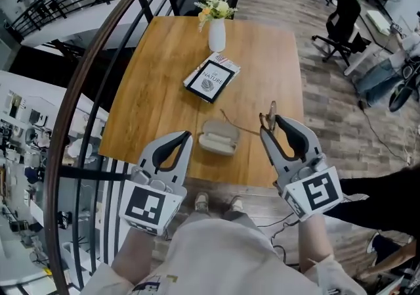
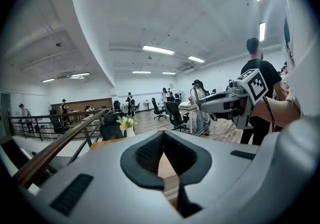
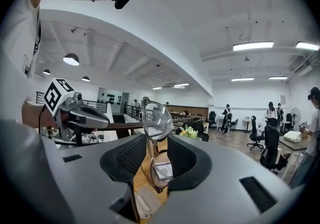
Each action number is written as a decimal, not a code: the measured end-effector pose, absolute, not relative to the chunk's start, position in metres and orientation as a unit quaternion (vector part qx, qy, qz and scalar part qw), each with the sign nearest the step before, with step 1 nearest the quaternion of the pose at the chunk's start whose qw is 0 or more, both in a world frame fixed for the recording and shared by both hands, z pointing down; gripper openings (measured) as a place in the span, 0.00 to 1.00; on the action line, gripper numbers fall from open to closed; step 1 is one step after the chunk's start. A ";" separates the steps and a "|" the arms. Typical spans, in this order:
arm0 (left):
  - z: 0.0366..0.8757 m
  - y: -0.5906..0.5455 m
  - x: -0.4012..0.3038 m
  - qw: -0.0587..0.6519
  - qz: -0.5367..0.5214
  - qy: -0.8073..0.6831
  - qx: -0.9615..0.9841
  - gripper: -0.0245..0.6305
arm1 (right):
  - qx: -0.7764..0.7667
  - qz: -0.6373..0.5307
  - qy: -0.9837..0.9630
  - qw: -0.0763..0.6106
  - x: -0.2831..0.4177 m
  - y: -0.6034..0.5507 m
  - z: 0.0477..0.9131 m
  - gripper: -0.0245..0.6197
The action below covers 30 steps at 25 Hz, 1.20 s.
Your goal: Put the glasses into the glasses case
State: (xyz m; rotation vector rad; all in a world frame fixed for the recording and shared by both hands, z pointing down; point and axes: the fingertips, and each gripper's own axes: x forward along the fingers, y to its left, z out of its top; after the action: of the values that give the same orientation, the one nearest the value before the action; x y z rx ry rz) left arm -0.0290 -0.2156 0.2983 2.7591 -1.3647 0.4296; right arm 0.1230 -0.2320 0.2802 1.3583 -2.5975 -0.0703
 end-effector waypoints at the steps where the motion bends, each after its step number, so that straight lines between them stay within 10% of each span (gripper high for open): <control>1: 0.301 -0.218 -0.030 0.017 0.140 -0.440 0.887 0.06 | 0.457 -0.021 -0.883 0.108 0.120 -0.237 0.285 0.28; 30: 0.495 -0.263 -0.070 0.136 0.248 -0.402 0.871 0.06 | 0.337 0.123 -0.882 0.304 0.049 -0.301 0.561 0.27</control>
State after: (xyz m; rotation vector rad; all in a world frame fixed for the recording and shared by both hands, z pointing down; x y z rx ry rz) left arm -0.0702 -0.2635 0.4955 2.5210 -1.1636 0.7186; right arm 0.0489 -0.3010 0.5610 0.8927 -2.3372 0.3248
